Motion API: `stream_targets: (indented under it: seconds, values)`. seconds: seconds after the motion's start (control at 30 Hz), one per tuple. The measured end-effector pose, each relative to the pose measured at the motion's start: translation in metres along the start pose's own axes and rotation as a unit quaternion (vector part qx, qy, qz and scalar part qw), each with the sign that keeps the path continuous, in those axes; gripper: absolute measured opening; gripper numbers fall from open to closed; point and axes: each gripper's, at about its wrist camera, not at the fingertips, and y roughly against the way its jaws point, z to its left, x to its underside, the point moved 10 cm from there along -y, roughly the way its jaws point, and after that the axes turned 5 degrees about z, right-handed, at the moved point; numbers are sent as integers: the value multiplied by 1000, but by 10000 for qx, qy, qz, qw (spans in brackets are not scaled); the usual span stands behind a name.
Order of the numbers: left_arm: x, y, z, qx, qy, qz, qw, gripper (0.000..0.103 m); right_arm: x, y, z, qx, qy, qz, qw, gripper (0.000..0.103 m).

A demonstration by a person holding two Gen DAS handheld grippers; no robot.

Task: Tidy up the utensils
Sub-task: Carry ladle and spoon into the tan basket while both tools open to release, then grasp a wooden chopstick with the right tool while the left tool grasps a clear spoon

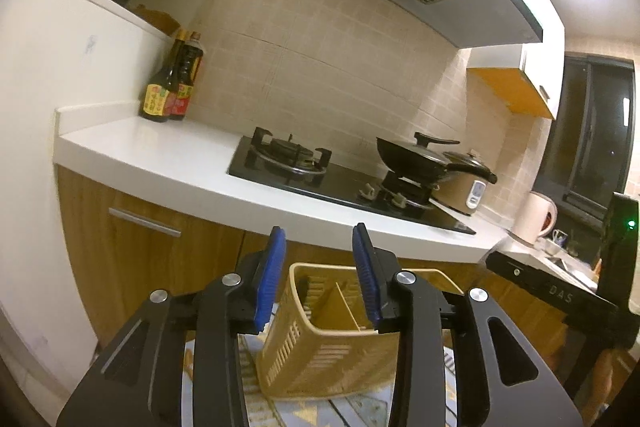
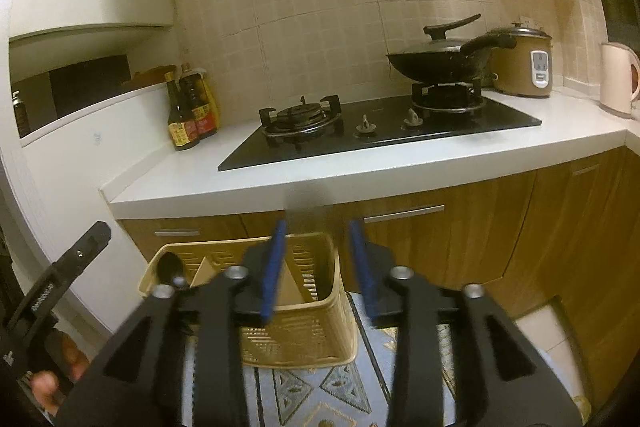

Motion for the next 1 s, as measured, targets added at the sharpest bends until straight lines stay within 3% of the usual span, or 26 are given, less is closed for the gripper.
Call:
stream_targets:
  seconds: [0.23, 0.37, 0.5, 0.67, 0.77, 1.0]
  values:
    - [0, 24, -2, 12, -118, 241, 9996, 36, -8, 24, 11, 2, 66, 33, 10000, 37]
    - [9, 33, -2, 158, -16, 773, 9969, 36, 0, 40, 8, 161, 34, 322, 9993, 37]
    - [28, 38, -1, 343, 100, 1488, 9882, 36, 26, 54, 2, 303, 117, 910, 9953, 37]
    - [81, 40, -1, 508, 62, 2678, 9621, 36, 81, 58, -7, 398, 200, 2016, 9784, 37]
    - [127, 40, -1, 534, -64, 3380, 9396, 36, 125, 58, -18, 259, 37, 2761, 9608, 37]
    - [209, 41, 5, 422, -538, 4342, 8982, 36, 229, 71, -41, -221, -1032, 4240, 8995, 37]
